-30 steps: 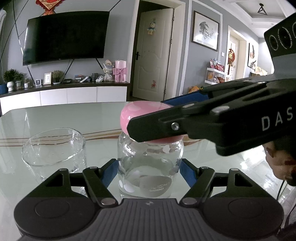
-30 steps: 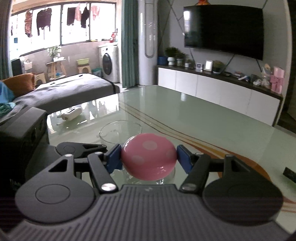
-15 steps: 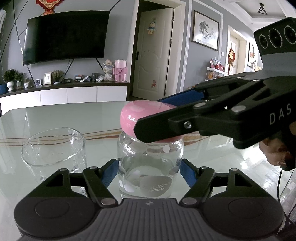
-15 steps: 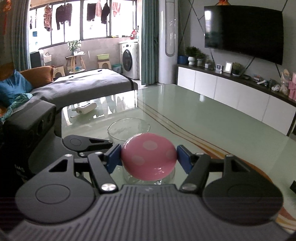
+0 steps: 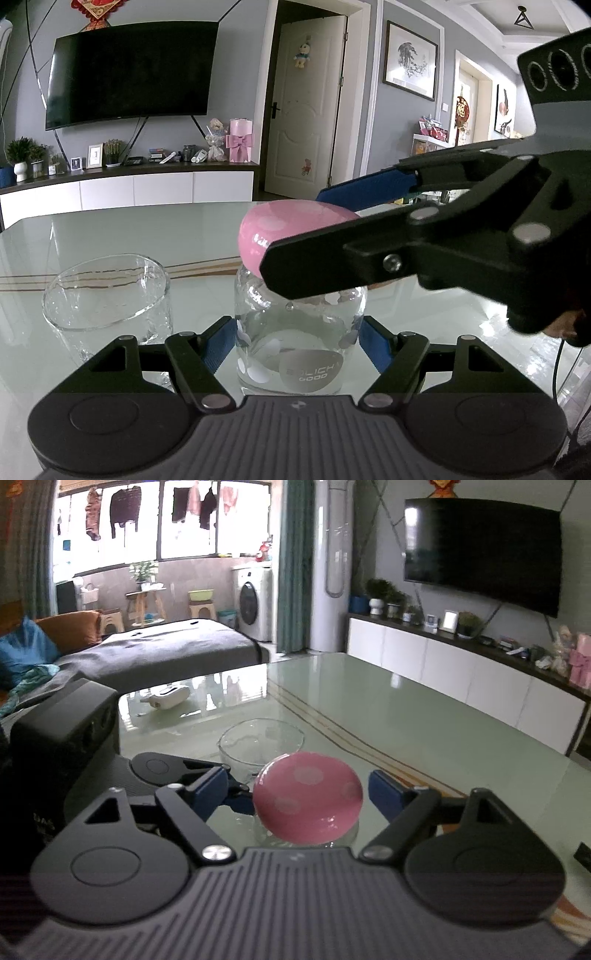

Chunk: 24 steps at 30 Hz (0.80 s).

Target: Unscrew bottle cap and pour

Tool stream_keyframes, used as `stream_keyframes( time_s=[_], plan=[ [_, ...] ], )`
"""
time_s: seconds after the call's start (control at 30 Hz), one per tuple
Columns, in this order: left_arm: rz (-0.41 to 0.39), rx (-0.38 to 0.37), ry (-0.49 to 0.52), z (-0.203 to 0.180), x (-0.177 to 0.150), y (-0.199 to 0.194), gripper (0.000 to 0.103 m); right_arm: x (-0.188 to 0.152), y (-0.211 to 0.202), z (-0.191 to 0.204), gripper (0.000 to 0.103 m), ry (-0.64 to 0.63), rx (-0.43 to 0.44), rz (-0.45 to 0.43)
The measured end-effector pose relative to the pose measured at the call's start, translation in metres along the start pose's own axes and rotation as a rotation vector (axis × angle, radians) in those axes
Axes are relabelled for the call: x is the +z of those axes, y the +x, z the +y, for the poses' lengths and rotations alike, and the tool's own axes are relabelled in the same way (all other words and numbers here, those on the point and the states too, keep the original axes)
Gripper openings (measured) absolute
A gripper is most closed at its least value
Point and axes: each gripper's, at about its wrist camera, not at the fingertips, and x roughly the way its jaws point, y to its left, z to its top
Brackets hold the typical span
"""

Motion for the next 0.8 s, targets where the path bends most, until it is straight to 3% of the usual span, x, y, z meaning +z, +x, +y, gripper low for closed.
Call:
stream_keyframes(
  time_s=[0.2,0.47,0.73,0.8],
  plan=[
    [0.0,0.0,0.0,0.0,0.001,0.0,0.076,-0.003,-0.004,0.01,0.089,0.075,-0.112,-0.039],
    [-0.001,0.001,0.0,-0.001,0.002,0.001,0.076,-0.007,0.003,0.02,0.089,0.145,-0.243,-0.03],
    [-0.003,0.001,0.002,-0.002,0.003,-0.001,0.076,-0.01,0.016,0.03,0.088,0.151,-0.311,-0.024],
    [-0.003,0.001,0.002,-0.002,0.004,-0.001,0.076,-0.01,0.019,0.032,0.083,0.14,-0.317,-0.019]
  ],
)
